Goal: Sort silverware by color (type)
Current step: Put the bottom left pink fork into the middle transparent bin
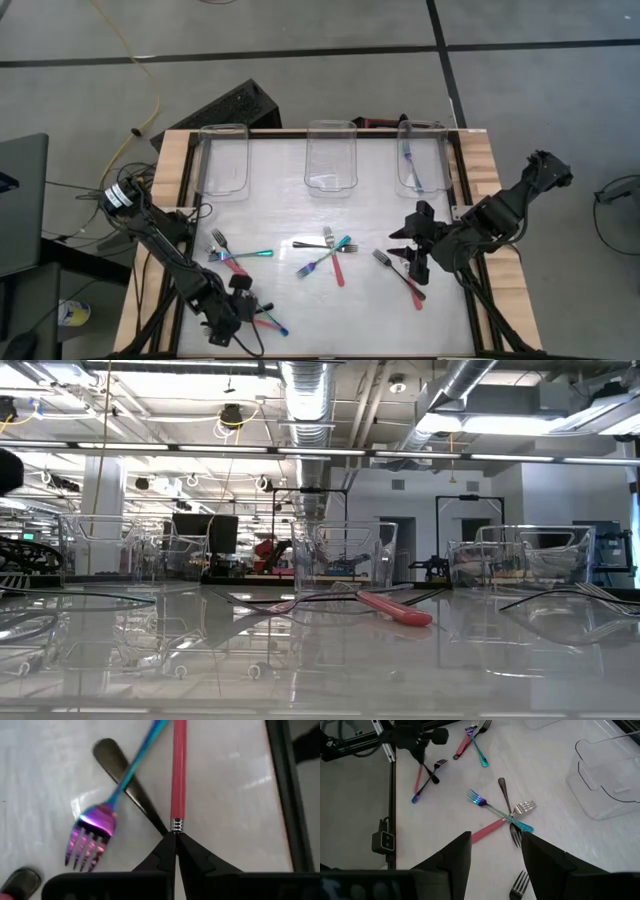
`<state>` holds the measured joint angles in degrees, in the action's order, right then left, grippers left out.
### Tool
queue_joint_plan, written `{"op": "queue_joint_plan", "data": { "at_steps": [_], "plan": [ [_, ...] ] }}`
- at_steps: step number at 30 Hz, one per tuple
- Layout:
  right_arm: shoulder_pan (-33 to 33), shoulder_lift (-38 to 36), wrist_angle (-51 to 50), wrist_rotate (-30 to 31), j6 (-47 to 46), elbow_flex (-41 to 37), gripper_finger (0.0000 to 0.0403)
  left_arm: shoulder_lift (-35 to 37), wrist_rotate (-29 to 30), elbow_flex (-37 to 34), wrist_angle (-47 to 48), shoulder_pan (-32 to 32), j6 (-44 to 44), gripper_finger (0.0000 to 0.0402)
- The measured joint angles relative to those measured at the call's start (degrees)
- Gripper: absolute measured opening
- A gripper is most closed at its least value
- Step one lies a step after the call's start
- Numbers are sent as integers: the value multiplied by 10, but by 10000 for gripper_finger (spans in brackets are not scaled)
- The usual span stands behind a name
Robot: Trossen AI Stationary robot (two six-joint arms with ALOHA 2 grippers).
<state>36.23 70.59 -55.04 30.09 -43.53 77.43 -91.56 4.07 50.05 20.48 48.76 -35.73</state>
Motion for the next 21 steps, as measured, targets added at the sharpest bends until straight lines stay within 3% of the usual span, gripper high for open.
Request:
{"op": "queue_joint_plan", "data": {
  "at_steps": [6, 13, 17, 21],
  "plan": [
    [0, 0, -2, 0, 1, 0, 195, 24, -1, 73, 97, -16, 54, 2],
    [0, 0, 1, 0, -2, 0, 195, 65, 72, 178, 217, -64, 146, 1],
    [-8, 3, 28, 18, -33, 0, 195, 87, 121, 224, 229, -104, 201, 0],
    [-35, 35, 94, 21, -49, 0, 195, 88, 160, 252, 224, -149, 202, 0]
  ]
}}
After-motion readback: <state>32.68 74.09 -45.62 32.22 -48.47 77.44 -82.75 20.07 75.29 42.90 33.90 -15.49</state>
